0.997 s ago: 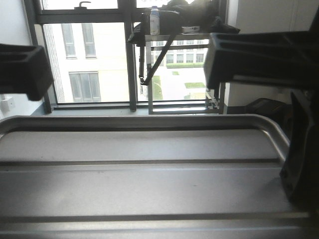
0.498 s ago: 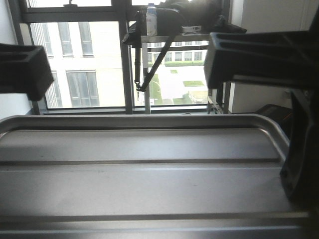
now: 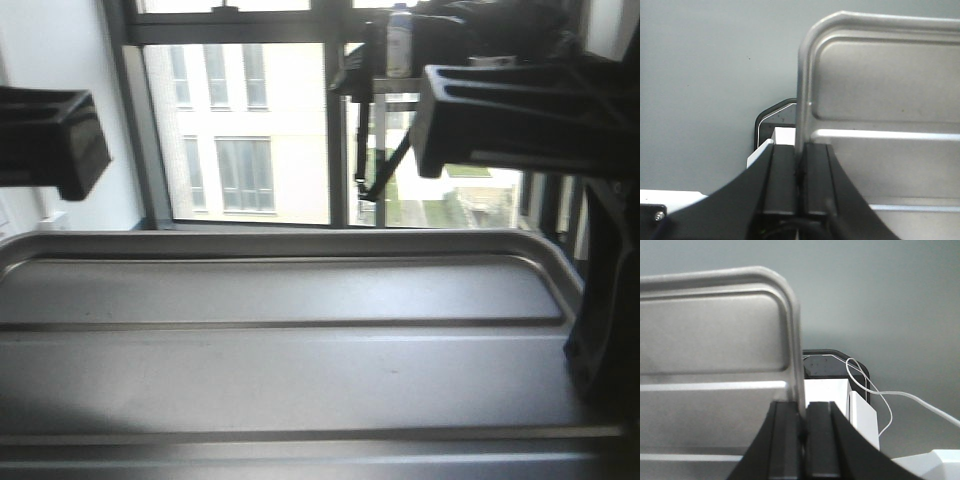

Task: Grab silver tray and stack on right shelf
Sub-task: 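Hold the tray level in both grippers while the base drives to another shelf, then extend both grippers forward and lower the tray onto the grey tray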

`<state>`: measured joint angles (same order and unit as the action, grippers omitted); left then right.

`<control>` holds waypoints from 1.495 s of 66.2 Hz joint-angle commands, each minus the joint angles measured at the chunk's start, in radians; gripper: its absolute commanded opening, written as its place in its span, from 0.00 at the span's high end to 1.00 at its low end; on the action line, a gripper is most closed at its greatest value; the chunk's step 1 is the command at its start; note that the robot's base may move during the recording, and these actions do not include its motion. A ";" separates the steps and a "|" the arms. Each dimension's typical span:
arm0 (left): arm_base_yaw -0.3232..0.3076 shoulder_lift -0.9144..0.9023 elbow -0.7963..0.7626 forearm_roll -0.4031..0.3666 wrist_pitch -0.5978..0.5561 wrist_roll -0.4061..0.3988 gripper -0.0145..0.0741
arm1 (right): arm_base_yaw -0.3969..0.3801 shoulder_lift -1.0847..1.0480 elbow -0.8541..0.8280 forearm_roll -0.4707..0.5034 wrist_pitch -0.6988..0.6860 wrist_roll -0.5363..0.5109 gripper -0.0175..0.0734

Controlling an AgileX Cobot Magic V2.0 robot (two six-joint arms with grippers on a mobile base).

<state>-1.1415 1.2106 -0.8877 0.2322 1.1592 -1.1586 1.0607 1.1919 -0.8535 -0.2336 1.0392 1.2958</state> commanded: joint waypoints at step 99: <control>-0.008 -0.022 -0.025 0.029 0.179 0.002 0.95 | -0.002 -0.026 -0.030 -0.058 0.277 0.010 0.74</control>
<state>-1.1463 1.2106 -0.8896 0.2172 1.1243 -1.1530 1.0607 1.1919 -0.8620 -0.2293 1.1131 1.2958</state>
